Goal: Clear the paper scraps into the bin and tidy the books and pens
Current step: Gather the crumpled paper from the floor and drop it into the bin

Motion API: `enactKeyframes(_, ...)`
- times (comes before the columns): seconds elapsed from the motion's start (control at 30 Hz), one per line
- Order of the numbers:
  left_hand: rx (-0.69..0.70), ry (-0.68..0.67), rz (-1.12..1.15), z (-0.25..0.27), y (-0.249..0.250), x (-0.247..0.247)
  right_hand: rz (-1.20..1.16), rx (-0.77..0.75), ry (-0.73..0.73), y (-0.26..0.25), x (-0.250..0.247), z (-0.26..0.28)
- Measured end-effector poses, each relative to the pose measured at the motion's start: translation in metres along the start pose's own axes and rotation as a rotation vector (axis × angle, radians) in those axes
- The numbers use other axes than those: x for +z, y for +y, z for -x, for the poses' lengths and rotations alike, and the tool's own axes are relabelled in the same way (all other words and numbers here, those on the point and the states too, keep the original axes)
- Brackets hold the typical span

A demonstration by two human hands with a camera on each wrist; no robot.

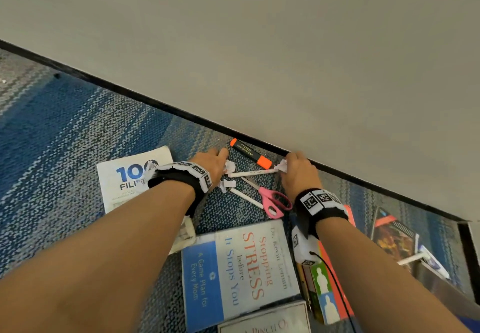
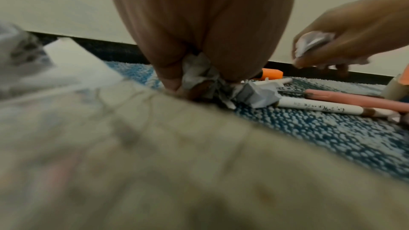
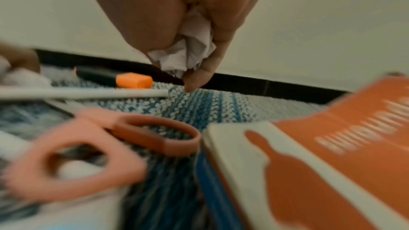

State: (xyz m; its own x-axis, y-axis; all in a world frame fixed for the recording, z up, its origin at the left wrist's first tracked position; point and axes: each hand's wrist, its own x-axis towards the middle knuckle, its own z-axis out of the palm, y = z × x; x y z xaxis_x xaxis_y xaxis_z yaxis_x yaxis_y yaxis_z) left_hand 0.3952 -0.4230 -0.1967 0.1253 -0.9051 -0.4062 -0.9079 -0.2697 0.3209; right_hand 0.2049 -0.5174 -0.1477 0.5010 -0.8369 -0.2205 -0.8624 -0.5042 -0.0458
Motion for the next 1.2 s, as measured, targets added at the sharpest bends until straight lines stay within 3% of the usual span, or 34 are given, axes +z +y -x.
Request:
enactKeyframes(0.17, -0.025, -0.114, -0.133, 0.007, 0.013, -0.016, -0.238, 0.246, -0.032, 0.026, -0.014, 0.082)
enactKeyframes(0.3, -0.051, -0.207, -0.146, 0.017, 0.028, -0.032, -0.296, 0.36, -0.063, 0.044, -0.025, 0.146)
enactKeyframes(0.5, -0.08, -0.099, 0.016, 0.04, 0.063, -0.038, -0.399, 0.481, -0.067, 0.049, -0.033, 0.206)
enactKeyframes(0.6, 0.034, -0.06, 0.027, 0.053, 0.085, -0.038, -0.314, 0.445, -0.11, 0.042, -0.034, 0.22)
enactKeyframes(0.7, 0.199, -0.251, -0.076, 0.057, 0.095, -0.021, -0.351, 0.401, -0.11, 0.034, -0.031, 0.225)
enactKeyframes(0.8, 0.151, -0.413, -0.241, 0.04, 0.093, 0.009, -0.342, 0.357, -0.107, 0.023, -0.025, 0.225)
enactKeyframes(0.87, 0.126, -0.383, -0.174, 0.04, 0.09, 0.012, -0.332, 0.329, -0.116, 0.015, -0.019, 0.225)
enactKeyframes(1.07, 0.231, -0.212, -0.016, 0.041, 0.097, 0.008, -0.392, 0.285, -0.156, 0.015, 0.006, 0.224)
enactKeyframes(1.2, 0.294, -0.242, -0.08, 0.032, 0.108, 0.007, -0.431, 0.264, -0.133, 0.021, 0.019, 0.227)
